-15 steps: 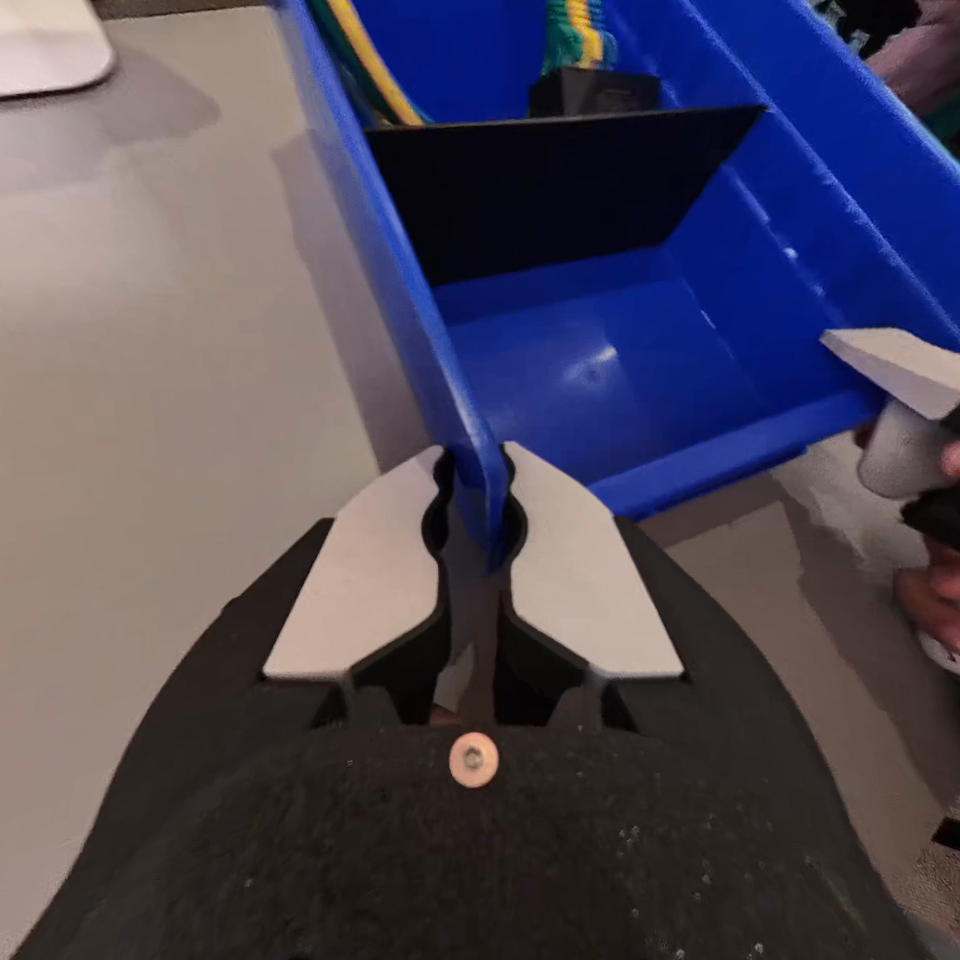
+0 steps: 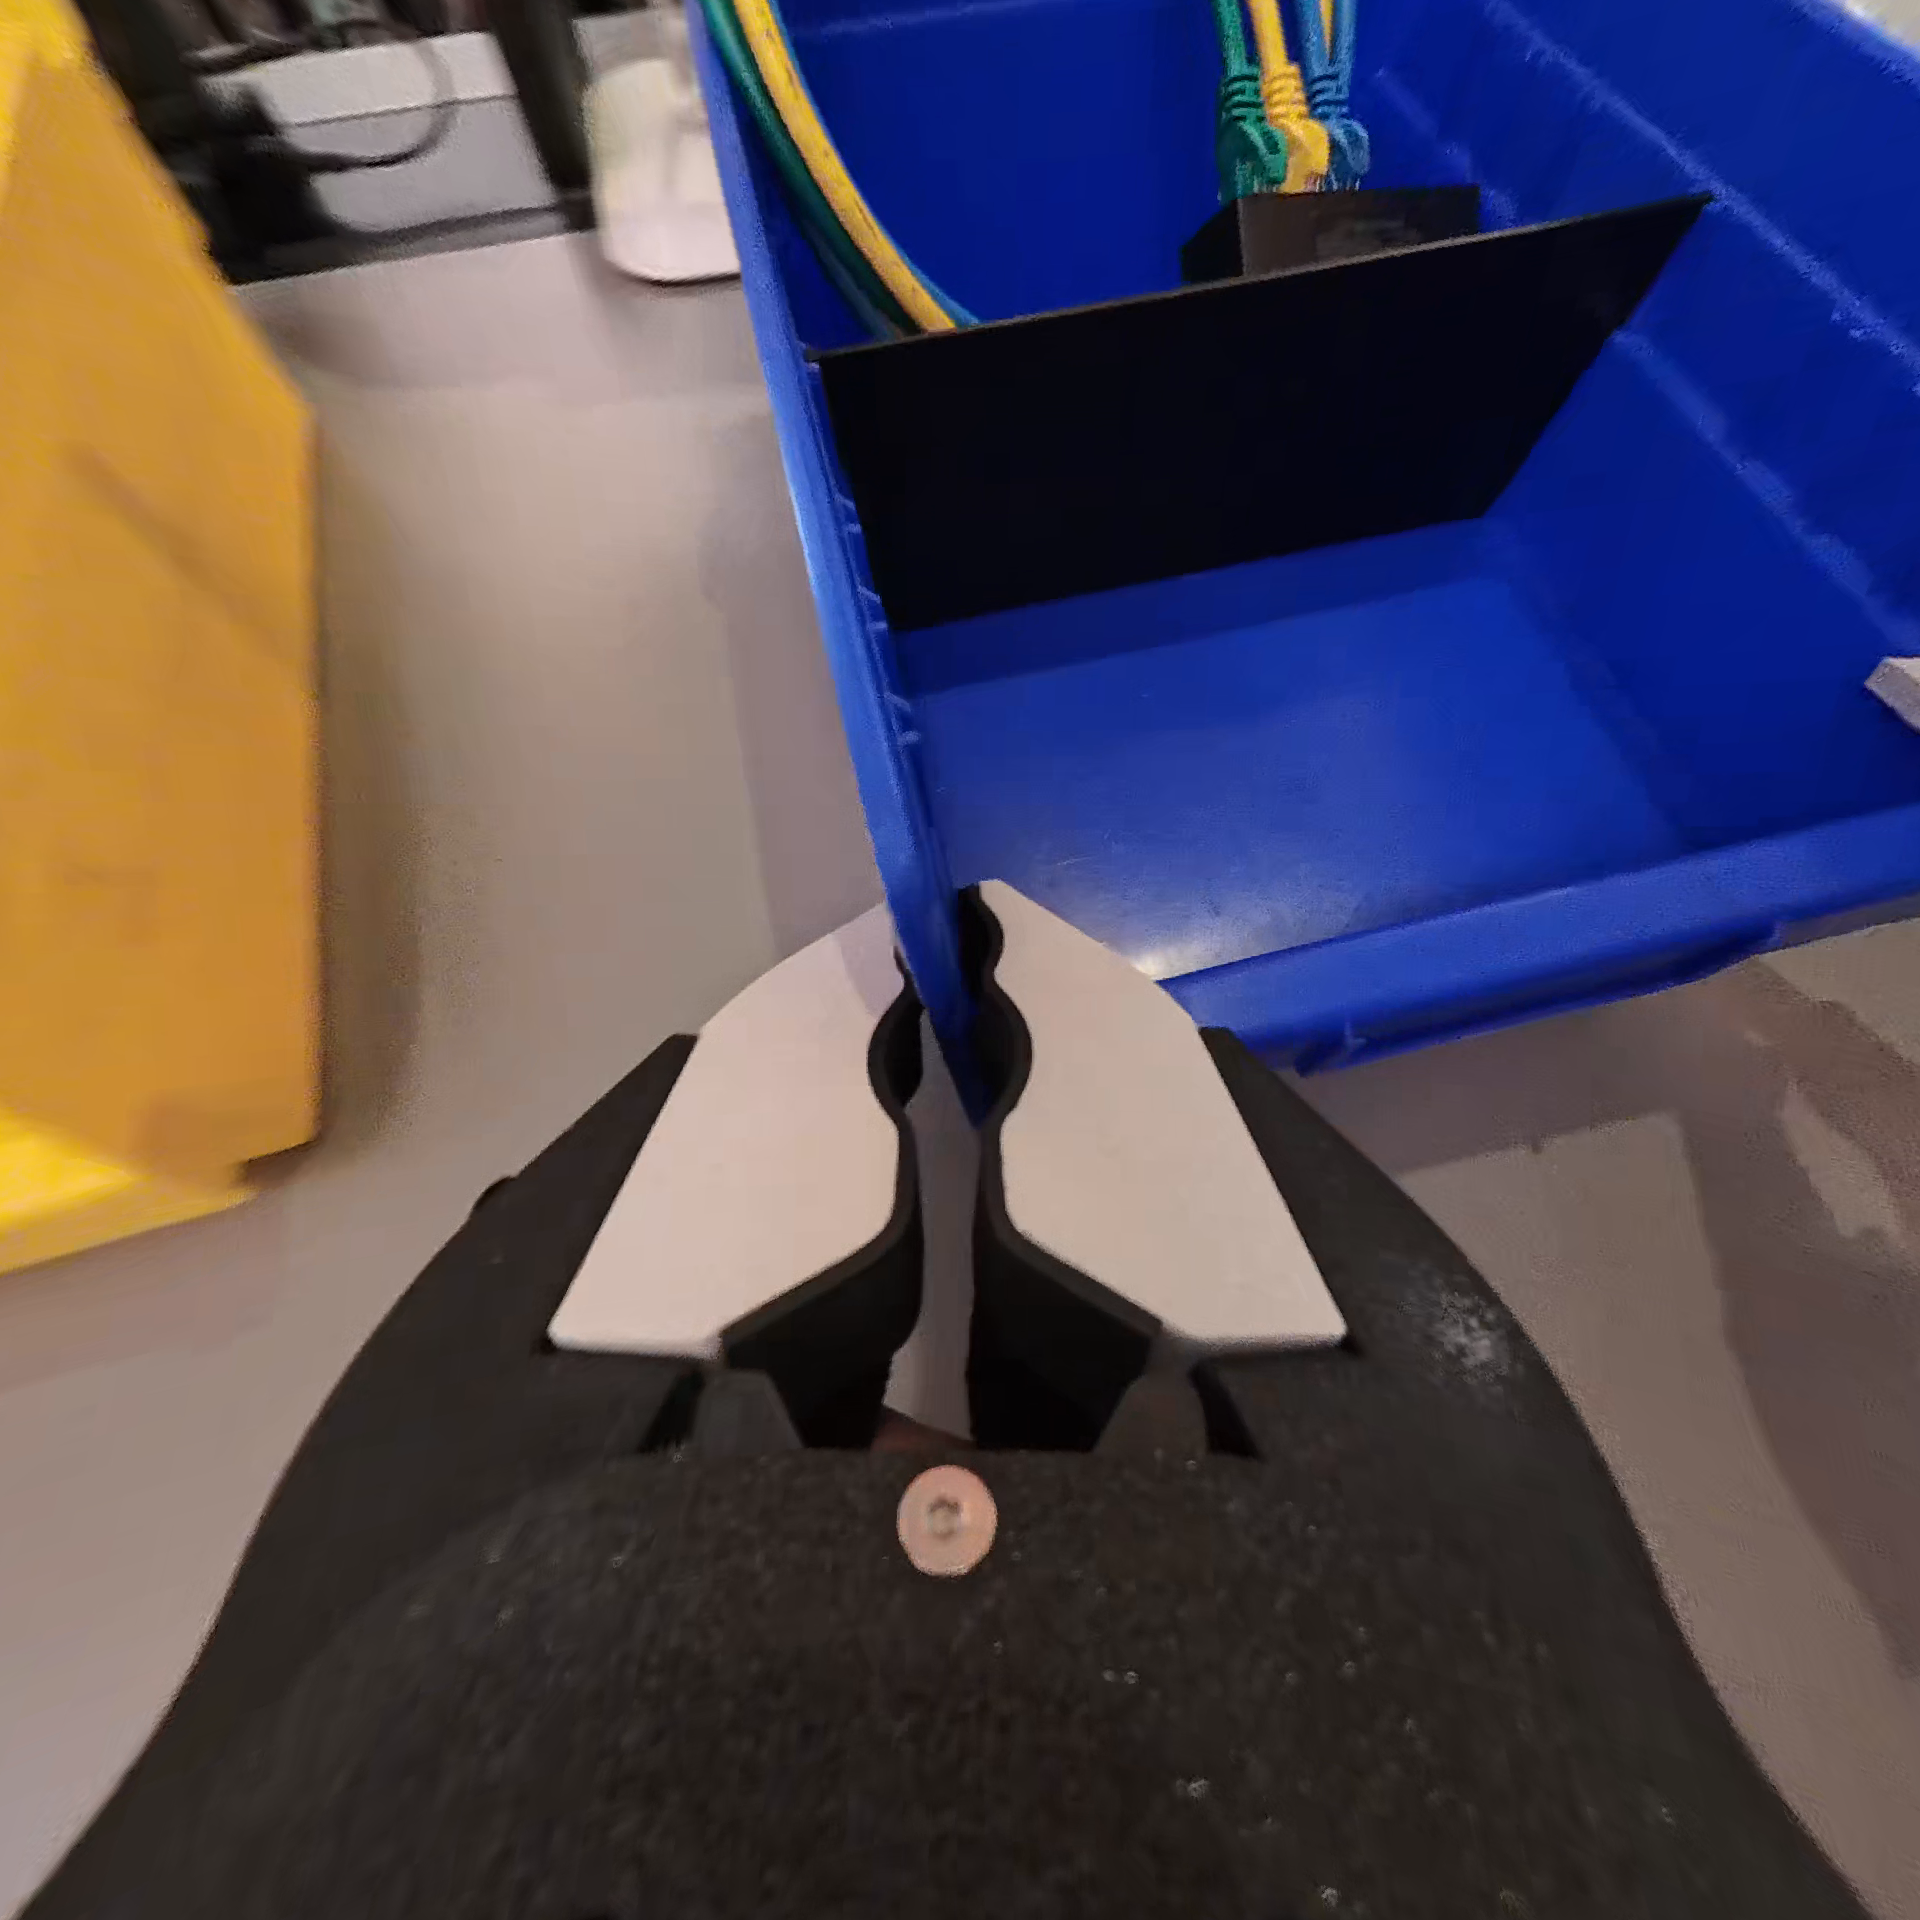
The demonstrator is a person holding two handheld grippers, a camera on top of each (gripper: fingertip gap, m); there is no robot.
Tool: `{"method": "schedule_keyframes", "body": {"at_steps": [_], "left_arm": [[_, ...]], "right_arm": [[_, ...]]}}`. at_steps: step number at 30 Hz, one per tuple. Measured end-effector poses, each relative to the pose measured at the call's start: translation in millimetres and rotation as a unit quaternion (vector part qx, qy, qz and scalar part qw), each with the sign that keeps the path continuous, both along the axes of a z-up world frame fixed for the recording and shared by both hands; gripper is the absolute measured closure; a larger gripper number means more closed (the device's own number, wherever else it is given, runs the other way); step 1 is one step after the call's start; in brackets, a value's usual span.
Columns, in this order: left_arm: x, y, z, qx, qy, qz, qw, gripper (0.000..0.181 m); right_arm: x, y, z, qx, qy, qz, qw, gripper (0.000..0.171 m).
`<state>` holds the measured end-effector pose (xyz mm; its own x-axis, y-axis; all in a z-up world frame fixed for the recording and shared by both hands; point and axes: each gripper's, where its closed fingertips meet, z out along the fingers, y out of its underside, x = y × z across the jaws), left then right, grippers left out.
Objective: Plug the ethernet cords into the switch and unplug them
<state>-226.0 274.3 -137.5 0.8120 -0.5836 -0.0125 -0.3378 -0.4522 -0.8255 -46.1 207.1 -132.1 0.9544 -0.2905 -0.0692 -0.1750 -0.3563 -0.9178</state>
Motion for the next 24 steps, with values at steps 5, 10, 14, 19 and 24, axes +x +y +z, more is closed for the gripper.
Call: {"method": "schedule_keyframes", "body": {"at_steps": [5, 10, 14, 19, 24], "left_arm": [[-44.2, 22.1, -10.4, 0.011, 0.006, 0.039, 0.999, 0.177], [-56.3, 7.9, 8.3, 0.001, -0.030, -0.012, 0.999, 0.142], [-153.9, 8.2, 62.9, 0.059, -0.109, 0.046, 0.991, 0.131], [-319.7, 74.2, 35.0, 0.070, -0.021, 0.159, 0.984, 0.124], [-322.3, 127.7, 10.3, 0.030, -0.048, 0.121, 0.991, 0.125]], "right_arm": [[-39.8, 38.0, -13.4, -0.010, 0.004, 0.025, 1.000, 0.167], [-48.9, 37.3, -11.4, -0.015, 0.009, 0.061, 0.998, 0.162], [-48.6, 1.4, 36.3, 0.034, -0.062, 0.110, 0.991, 0.142], [-124.1, -19.9, 54.2, 0.037, -0.071, 0.281, 0.956, 0.133], [-227.7, 1.8, 39.3, 0.028, -0.005, 0.357, 0.934, 0.118]]}}
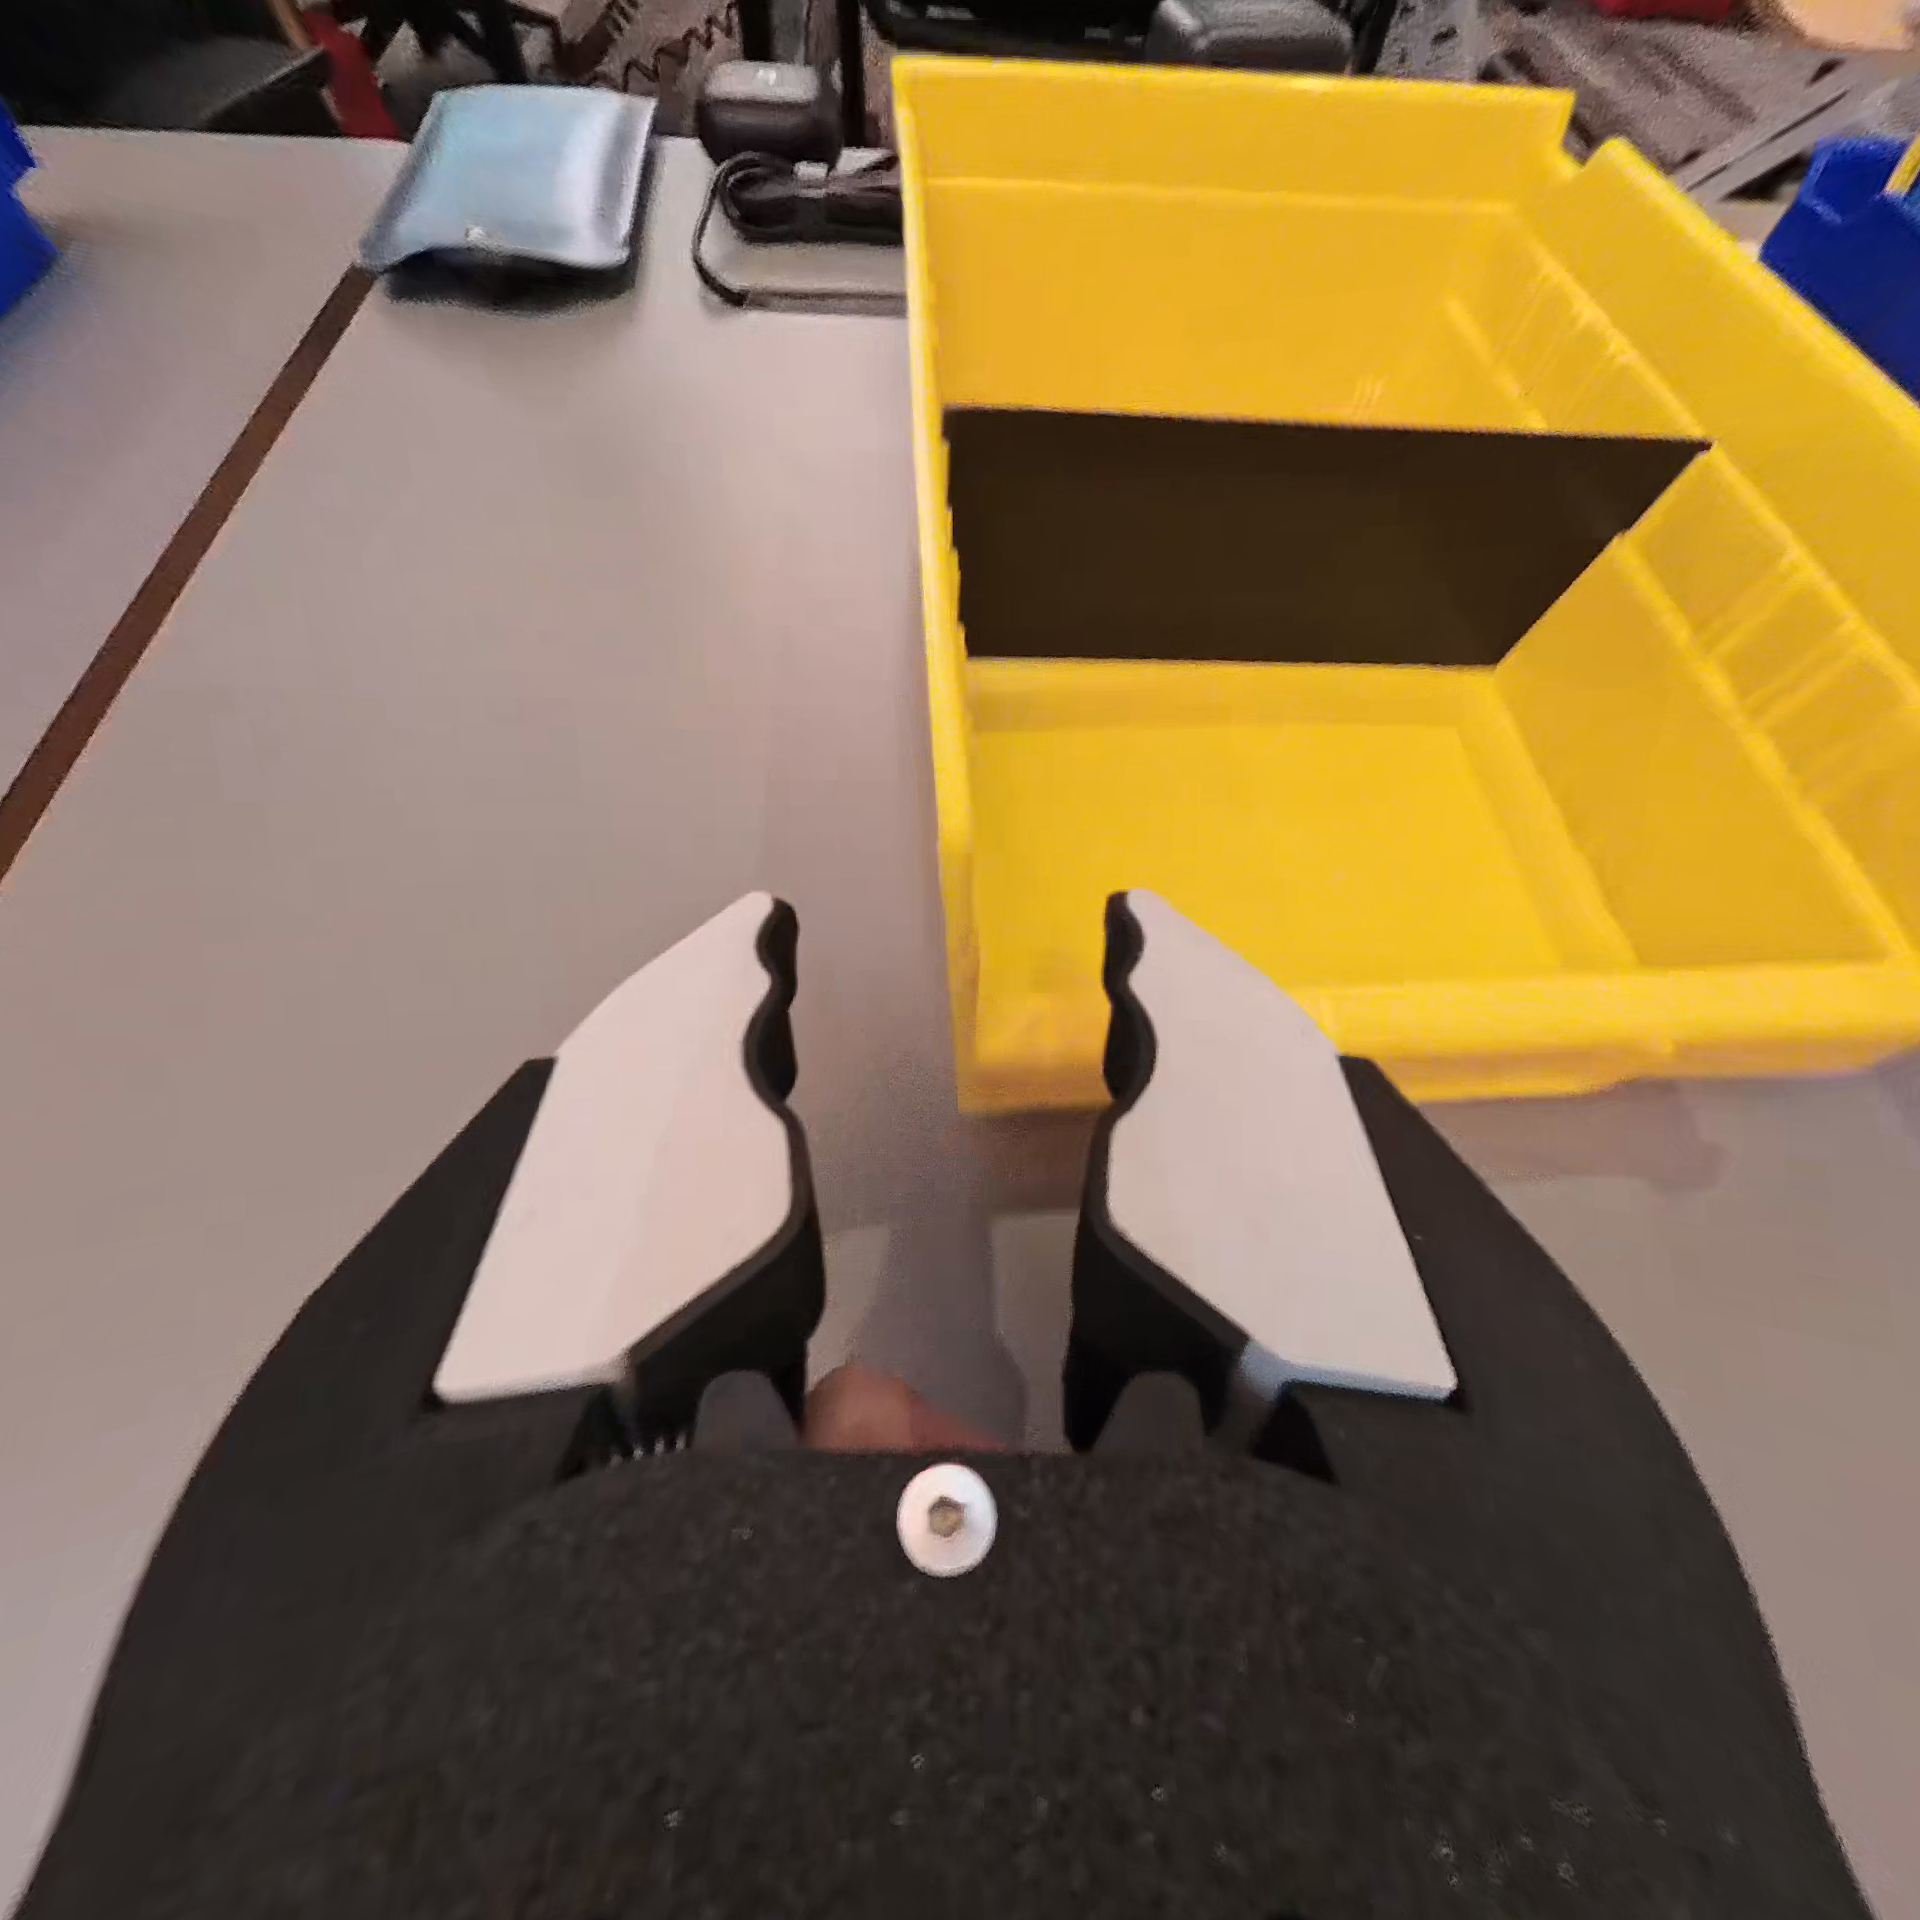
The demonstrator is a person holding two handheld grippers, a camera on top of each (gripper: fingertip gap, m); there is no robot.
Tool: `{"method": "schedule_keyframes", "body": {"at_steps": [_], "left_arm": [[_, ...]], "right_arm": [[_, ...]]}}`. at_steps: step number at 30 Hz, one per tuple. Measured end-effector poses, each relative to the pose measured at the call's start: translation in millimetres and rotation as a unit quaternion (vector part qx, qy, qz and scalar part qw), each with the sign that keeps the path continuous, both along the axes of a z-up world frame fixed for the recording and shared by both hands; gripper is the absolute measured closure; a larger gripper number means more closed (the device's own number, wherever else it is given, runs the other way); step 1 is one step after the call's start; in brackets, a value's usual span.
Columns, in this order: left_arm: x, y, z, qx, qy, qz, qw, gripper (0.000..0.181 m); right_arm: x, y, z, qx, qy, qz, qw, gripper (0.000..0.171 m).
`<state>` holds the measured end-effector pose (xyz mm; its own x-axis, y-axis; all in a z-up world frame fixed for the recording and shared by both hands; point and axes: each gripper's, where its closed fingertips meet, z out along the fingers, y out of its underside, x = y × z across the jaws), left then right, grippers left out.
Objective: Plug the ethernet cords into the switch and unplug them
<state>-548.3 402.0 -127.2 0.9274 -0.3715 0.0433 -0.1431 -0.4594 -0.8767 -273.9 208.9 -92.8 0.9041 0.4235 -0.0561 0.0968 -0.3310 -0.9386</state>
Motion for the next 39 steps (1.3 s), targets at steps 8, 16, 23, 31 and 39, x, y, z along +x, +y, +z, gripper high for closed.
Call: {"method": "schedule_keyframes", "body": {"at_steps": [8, 16, 23, 31, 39], "left_arm": [[10.0, -32.9, -7.3, -0.011, 0.020, -0.015, 1.000, 0.177], [3.2, -159.4, 1.3, 0.012, 0.076, 0.079, 0.994, 0.176], [48.6, -184.4, 83.0, 0.154, 0.079, 0.100, 0.980, 0.176], [251.6, -149.1, 186.4, 0.284, 0.019, -0.051, 0.957, 0.177], [513.7, -162.6, 111.0, 0.154, -0.077, -0.194, 0.966, 0.175]], "right_arm": [[-91.9, 58.7, -31.5, -0.071, 0.084, -0.013, 0.994, 0.113], [-87.1, 62.9, -41.8, -0.063, 0.015, -0.053, 0.997, 0.159], [-37.7, 41.5, 54.1, 0.101, -0.022, -0.101, 0.989, 0.168], [164.1, 4.6, 157.8, 0.206, -0.034, -0.283, 0.936, 0.168], [412.1, -49.0, 90.1, 0.104, -0.028, -0.405, 0.908, 0.169]]}}
